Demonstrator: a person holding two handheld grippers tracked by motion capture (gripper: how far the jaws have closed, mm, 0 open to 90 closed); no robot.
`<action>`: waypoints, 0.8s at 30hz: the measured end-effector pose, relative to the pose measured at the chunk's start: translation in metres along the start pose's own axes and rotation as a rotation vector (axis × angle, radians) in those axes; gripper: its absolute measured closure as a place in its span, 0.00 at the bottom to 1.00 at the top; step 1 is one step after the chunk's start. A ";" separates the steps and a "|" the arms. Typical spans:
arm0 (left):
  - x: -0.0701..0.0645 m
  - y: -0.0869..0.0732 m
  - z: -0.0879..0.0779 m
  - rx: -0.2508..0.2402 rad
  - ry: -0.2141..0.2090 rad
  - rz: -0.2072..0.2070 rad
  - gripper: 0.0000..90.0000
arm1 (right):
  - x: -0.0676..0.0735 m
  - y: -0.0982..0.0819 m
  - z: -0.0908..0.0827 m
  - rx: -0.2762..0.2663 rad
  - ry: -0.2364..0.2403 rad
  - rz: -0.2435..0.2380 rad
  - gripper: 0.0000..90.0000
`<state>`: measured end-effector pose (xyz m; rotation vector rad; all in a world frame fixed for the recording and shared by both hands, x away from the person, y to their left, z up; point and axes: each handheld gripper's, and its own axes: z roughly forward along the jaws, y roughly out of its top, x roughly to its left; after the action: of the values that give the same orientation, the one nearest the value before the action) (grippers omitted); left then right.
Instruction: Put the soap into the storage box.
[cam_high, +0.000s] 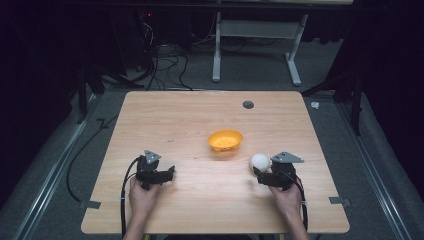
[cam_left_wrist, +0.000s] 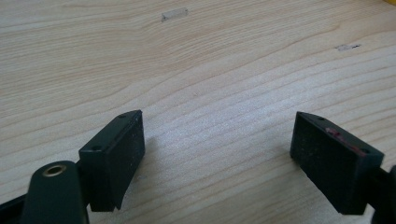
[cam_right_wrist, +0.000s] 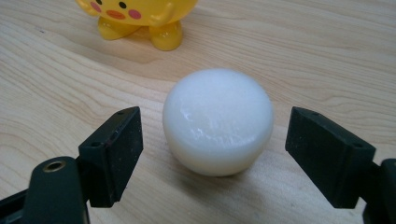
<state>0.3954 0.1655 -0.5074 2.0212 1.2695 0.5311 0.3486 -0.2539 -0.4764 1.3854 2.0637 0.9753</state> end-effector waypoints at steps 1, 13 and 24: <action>0.000 0.000 0.000 0.001 0.000 0.000 0.20 | 0.000 0.001 0.001 0.000 -0.002 0.000 0.21; 0.000 0.000 0.000 0.001 -0.001 0.000 0.20 | 0.000 0.008 0.020 0.030 -0.010 0.006 0.19; 0.000 0.000 0.000 0.001 0.000 0.000 0.20 | -0.005 0.005 0.029 0.061 -0.017 0.020 0.19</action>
<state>0.3953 0.1656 -0.5073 2.0226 1.2698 0.5300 0.3744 -0.2482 -0.4910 1.4428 2.0868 0.9127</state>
